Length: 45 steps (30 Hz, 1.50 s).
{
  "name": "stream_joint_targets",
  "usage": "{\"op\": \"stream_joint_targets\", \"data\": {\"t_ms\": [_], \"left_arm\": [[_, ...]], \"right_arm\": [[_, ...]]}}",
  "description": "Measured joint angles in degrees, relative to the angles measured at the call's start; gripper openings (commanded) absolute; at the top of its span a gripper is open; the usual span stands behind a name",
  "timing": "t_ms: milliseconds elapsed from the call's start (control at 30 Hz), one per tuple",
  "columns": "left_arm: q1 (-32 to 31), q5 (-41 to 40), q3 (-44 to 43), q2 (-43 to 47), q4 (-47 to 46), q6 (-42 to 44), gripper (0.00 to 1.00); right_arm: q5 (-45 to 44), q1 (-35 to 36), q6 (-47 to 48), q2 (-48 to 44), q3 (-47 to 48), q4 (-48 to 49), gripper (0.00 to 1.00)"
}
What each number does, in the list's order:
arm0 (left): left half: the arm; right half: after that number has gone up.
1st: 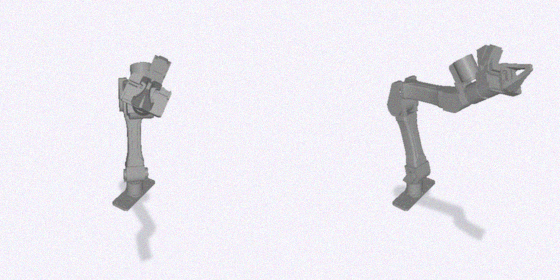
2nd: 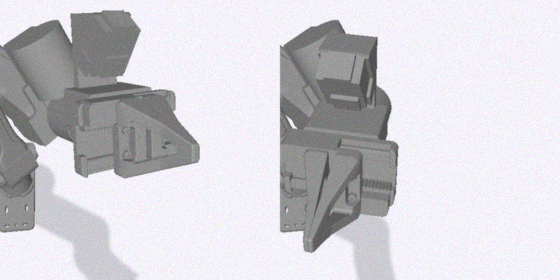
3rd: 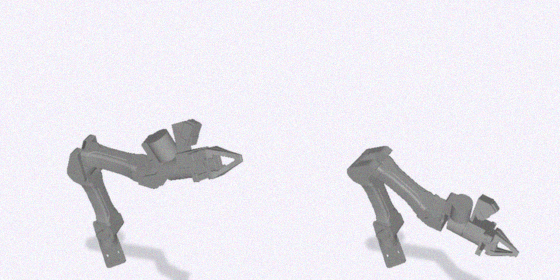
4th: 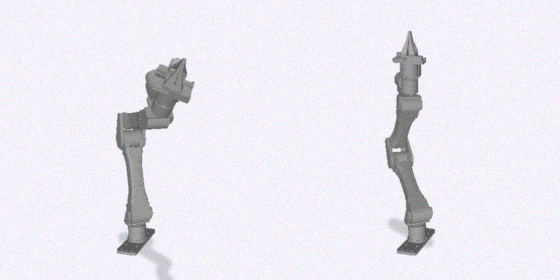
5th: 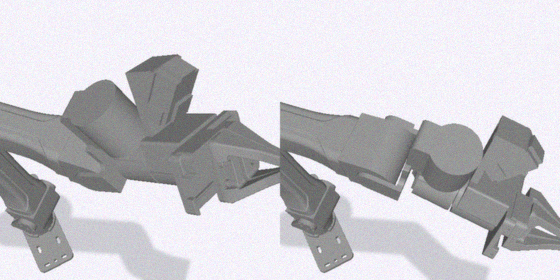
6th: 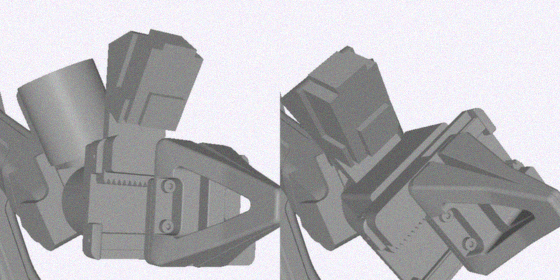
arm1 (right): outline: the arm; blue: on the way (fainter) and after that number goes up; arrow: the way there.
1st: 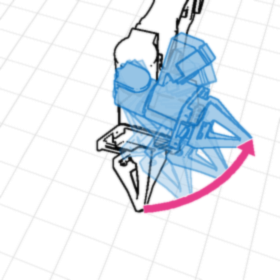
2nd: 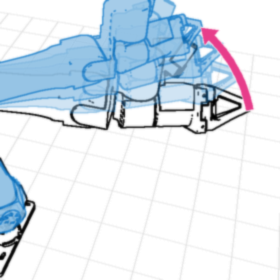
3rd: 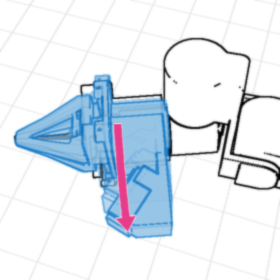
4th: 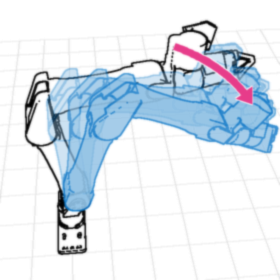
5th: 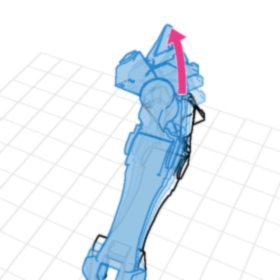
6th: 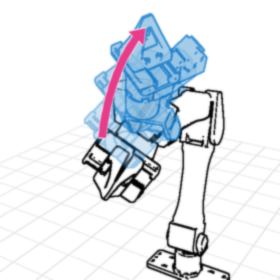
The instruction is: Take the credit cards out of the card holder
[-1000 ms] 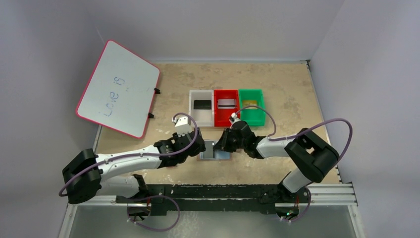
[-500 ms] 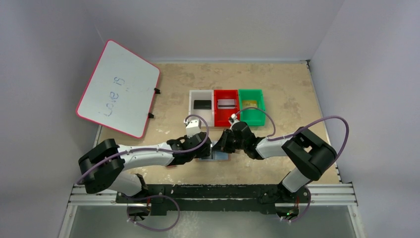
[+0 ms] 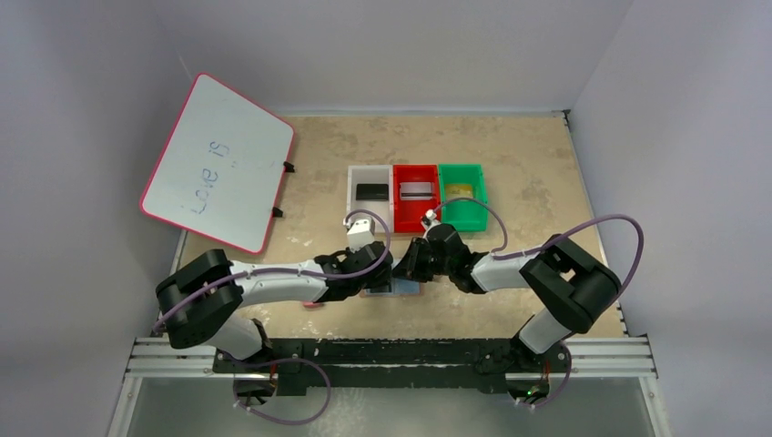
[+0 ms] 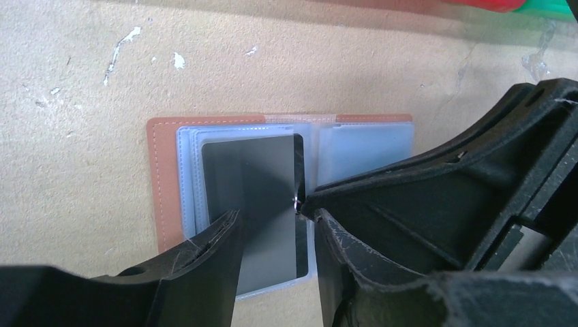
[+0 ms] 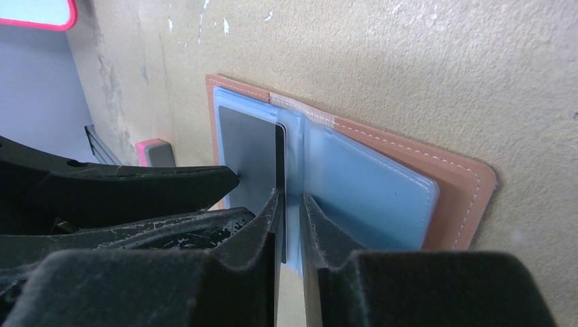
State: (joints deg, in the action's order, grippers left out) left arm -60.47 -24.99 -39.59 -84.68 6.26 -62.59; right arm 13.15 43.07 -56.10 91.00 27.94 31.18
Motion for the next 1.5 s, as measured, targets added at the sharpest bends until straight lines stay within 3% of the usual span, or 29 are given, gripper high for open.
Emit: {"op": "stream_joint_targets", "data": {"t_ms": [1300,1500], "left_arm": [[0.0,-1.0,-0.8,0.9,5.8,0.2,0.47],[0.0,-1.6,-0.8,5.4,5.8,0.2,0.48]], "right_arm": [[0.0,0.0,0.0,-0.4,-0.1,-0.5,0.20],[0.0,0.0,0.0,-0.4,-0.1,-0.5,0.20]]}}
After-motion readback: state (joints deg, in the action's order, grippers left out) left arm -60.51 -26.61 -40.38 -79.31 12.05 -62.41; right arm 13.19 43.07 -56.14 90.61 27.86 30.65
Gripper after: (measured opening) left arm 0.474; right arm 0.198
